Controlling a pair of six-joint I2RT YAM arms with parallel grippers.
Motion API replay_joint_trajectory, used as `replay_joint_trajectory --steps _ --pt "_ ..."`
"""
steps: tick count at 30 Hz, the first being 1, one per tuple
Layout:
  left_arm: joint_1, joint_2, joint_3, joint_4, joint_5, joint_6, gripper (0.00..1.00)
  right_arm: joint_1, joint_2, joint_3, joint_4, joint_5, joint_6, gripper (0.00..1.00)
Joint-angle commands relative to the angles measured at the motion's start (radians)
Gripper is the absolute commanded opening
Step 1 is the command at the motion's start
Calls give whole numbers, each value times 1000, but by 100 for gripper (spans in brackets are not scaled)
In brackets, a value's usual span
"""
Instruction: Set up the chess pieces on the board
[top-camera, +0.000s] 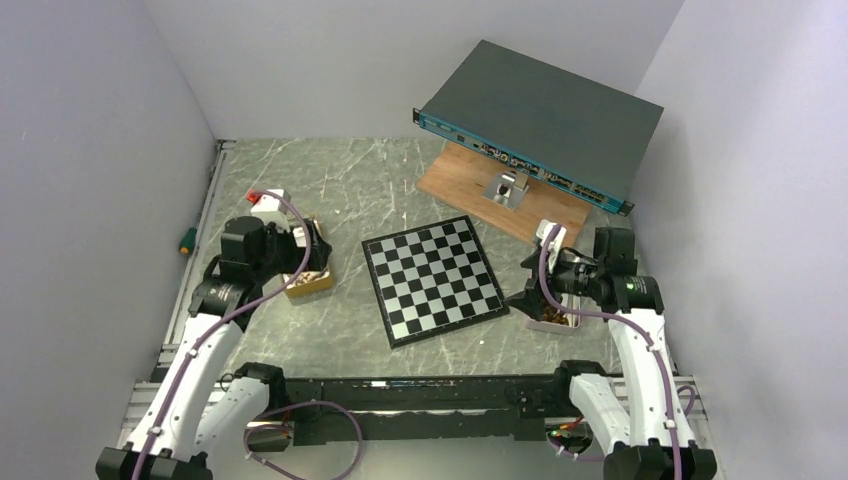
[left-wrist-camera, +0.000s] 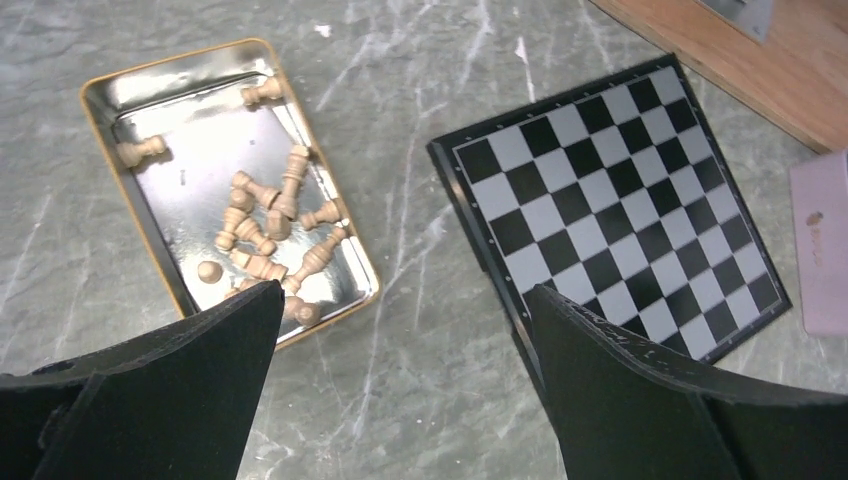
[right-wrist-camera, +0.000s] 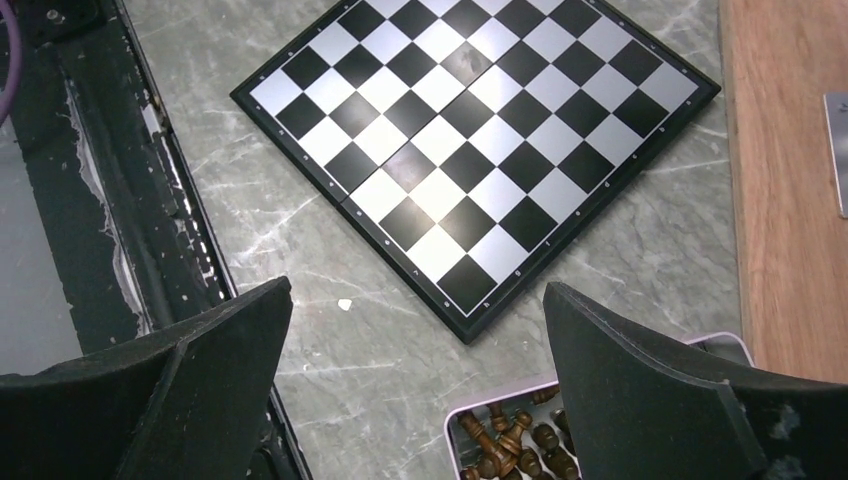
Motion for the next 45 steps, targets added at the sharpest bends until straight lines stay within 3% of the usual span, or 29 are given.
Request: replay_joint_trajectory --steps 1,5,13,18,32,45 --pt "74 24 -5 75 -10 -39 100 11 36 54 -26 -44 -69 100" --pt "110 144 29 59 -75 1 96 24 47 44 -15 -1 -59 100" --pt "126 446 165 7 -64 28 64 28 109 60 -29 50 -55 100" --pt "109 526 170 13 -113 -3 55 32 139 66 -41 58 -56 100" --pt "79 649 191 16 -190 -5 41 34 130 55 -25 67 -42 100" --pt "79 755 207 62 -188 -15 37 37 126 52 -20 76 -38 100"
